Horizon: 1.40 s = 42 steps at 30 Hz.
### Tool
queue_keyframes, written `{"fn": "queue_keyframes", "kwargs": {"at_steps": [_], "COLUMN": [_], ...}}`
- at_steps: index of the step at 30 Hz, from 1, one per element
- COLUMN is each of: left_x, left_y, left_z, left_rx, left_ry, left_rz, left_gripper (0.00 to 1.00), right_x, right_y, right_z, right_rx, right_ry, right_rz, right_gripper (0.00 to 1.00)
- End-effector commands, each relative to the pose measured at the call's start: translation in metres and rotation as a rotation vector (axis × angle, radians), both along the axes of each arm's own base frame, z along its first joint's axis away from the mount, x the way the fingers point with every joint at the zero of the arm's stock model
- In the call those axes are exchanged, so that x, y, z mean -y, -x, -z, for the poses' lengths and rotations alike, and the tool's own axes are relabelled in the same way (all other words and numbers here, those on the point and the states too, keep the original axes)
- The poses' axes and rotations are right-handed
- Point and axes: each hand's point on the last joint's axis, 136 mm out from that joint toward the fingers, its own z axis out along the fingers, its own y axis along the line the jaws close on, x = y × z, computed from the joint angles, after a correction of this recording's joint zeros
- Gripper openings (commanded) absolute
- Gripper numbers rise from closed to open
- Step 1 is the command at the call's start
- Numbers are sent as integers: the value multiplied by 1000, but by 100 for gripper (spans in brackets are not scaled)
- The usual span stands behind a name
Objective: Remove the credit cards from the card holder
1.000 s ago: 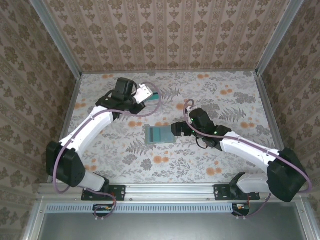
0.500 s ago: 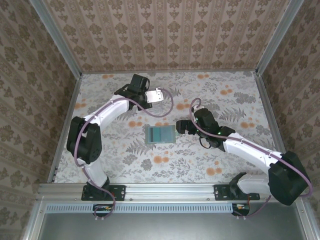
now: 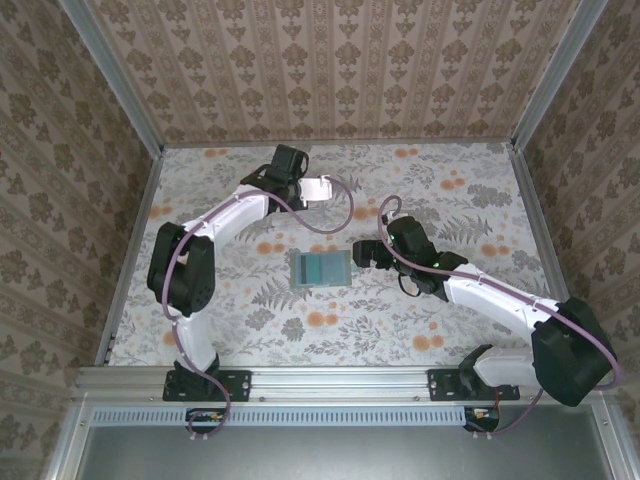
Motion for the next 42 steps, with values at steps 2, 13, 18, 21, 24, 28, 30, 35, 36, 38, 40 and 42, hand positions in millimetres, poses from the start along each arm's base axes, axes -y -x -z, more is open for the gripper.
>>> {"fn": "queue_keyframes", "kwargs": {"at_steps": [2,13,18,21,24,28,30,35,36,38,40,42], "left_x": [-3,-13,-16,-16,-16,-20,-23,-25,-25,-23,-20,-18], "left_y": [-9,-12,-16,-21,-30,-42,-47,-54,-54,-50,-45,-39], "left_z": [-1,21,24,20,16,16,14,10,10,9,4,-7], "left_rx": [8,-43,-46,-33,1,30,40,51,48,42,33,42], "left_ry": [-18,-21,-17,-1,8,-1,7,17,21,26,47,76], "left_rz": [-5,-46,-66,-86,-116,-150,-175,-206,-204,-196,-183,-180], "left_gripper": [0,0,6,19,21,21,21,21,21,21,21,22], "right_x": [0,1,0,0,-2,-2,-2,-3,-3,-3,-4,-5], "right_y": [-2,-3,-3,-3,-3,-3,-3,-3,-3,-3,-3,-3], "right_z": [3,6,6,7,8,9,9,8,8,8,9,8], "right_rx": [-9,-17,-19,-23,-29,-29,-29,-30,-29,-31,-32,-33], "right_ry": [-19,-17,-20,-23,-27,-28,-28,-32,-33,-32,-33,-36], "right_rz": [11,17,13,11,7,7,7,3,2,0,-2,-7], "right_gripper": [100,100,100,100,100,100,100,100,100,100,100,100]}}
